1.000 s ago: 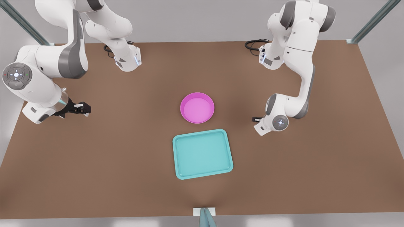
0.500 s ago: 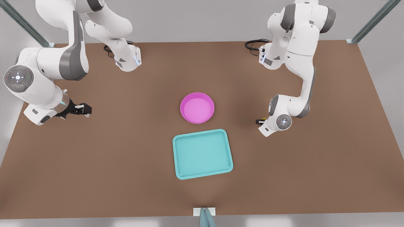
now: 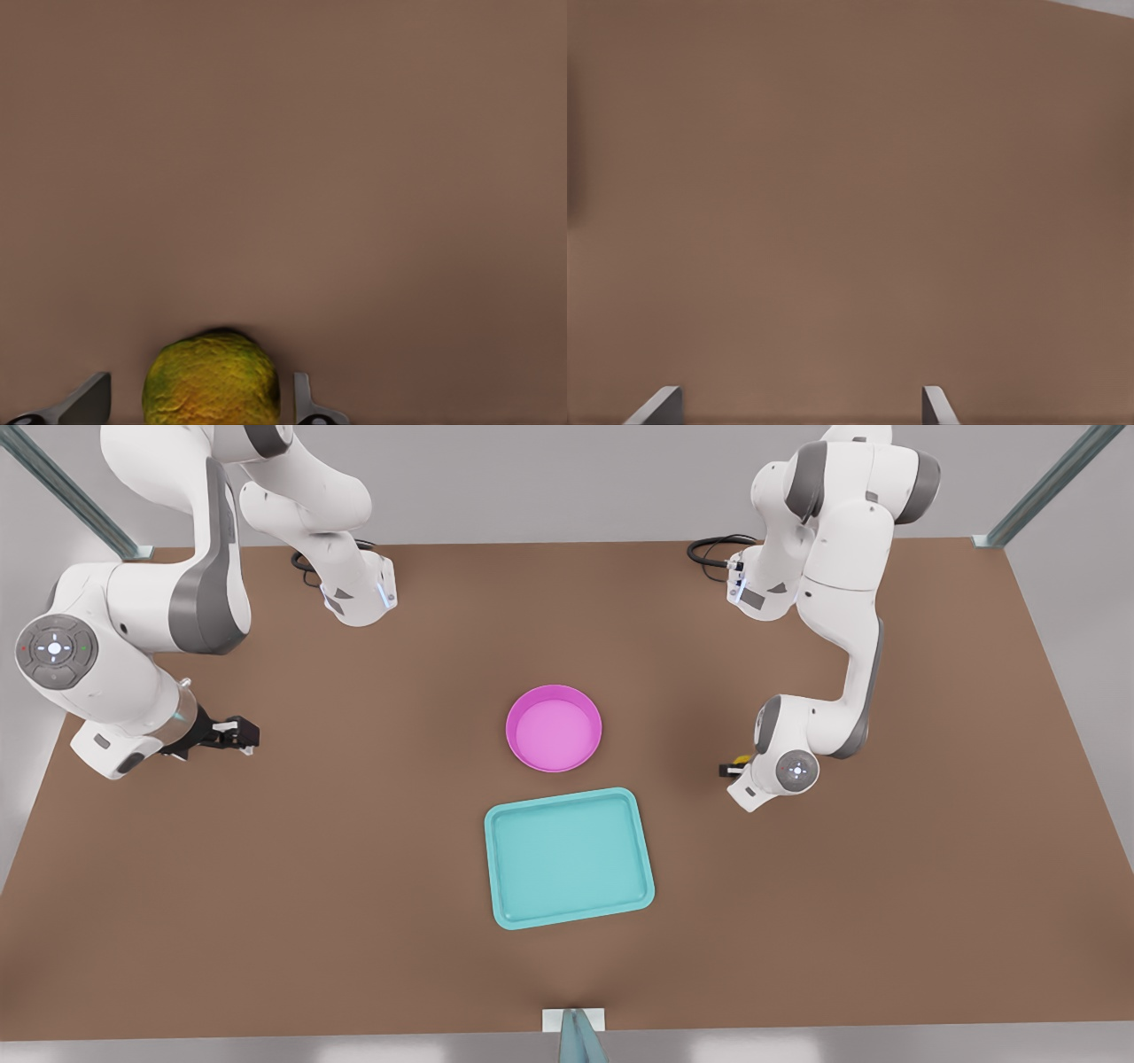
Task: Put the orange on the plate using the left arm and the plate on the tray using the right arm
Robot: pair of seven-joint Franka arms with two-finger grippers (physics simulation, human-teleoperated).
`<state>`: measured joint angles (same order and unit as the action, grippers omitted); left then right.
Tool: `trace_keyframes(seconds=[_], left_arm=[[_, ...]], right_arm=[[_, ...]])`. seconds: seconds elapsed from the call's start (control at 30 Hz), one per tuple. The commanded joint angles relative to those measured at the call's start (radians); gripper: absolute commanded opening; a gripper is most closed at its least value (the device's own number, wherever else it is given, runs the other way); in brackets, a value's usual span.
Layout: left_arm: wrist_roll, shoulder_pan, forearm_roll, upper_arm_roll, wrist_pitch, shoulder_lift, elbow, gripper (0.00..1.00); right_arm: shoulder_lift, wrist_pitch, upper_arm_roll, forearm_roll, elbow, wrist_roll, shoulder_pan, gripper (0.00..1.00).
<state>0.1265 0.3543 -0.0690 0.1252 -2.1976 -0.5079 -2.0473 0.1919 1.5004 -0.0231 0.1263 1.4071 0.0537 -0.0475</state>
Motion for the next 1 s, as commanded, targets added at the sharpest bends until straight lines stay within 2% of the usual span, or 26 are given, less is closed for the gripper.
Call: trace_keyframes(seconds=[0.0,0.17,0.23,0.4,0.5,0.63,0.73,0.83,0.87,0.9,0.97], left_arm=[[0.016,0.0,-0.003,-0.001,-0.005,-0.001,-0.002,1.0],[0.016,0.0,-0.003,-0.001,-0.011,-0.009,-0.002,0.99],[0.016,0.0,-0.003,-0.001,-0.014,-0.012,-0.002,0.81],[0.018,0.0,-0.003,-0.001,-0.014,-0.018,-0.001,0.79],[0.021,0.0,-0.003,-0.001,-0.013,-0.012,-0.001,0.67],[0.025,0.0,-0.003,-0.001,0.001,0.005,0.001,0.67],[0.079,0.08,-0.003,-0.001,0.12,0.111,0.013,0.67],[0.263,0.265,-0.011,-0.012,0.343,0.085,0.19,0.68],[0.364,0.337,-0.075,-0.019,0.346,0.074,0.229,0.68],[0.432,0.406,-0.112,-0.019,0.346,0.04,0.283,0.68],[0.553,0.482,-0.132,-0.019,0.397,-0.095,0.49,0.68]], right_arm=[[0.0,0.0,0.0,-0.001,0.0,0.0,0.0,1.0],[0.001,0.0,0.0,-0.001,0.0,0.0,0.0,1.0],[0.001,0.0,0.0,-0.001,0.0,0.0,0.0,1.0],[0.003,0.0,0.0,-0.001,0.0,0.0,0.0,1.0],[0.003,0.001,0.0,-0.001,0.0,0.0,0.0,1.0],[0.003,0.0,0.0,-0.001,0.0,0.002,0.0,1.0],[0.006,0.001,0.0,-0.001,0.0,0.003,0.0,1.0],[0.006,0.003,0.0,-0.002,0.006,0.003,0.0,1.0],[0.006,0.003,0.0,-0.001,0.007,0.002,0.0,1.0],[0.006,0.003,0.0,-0.001,0.007,0.002,0.0,1.0],[0.006,0.004,0.0,-0.001,0.007,0.0,0.0,1.0]])
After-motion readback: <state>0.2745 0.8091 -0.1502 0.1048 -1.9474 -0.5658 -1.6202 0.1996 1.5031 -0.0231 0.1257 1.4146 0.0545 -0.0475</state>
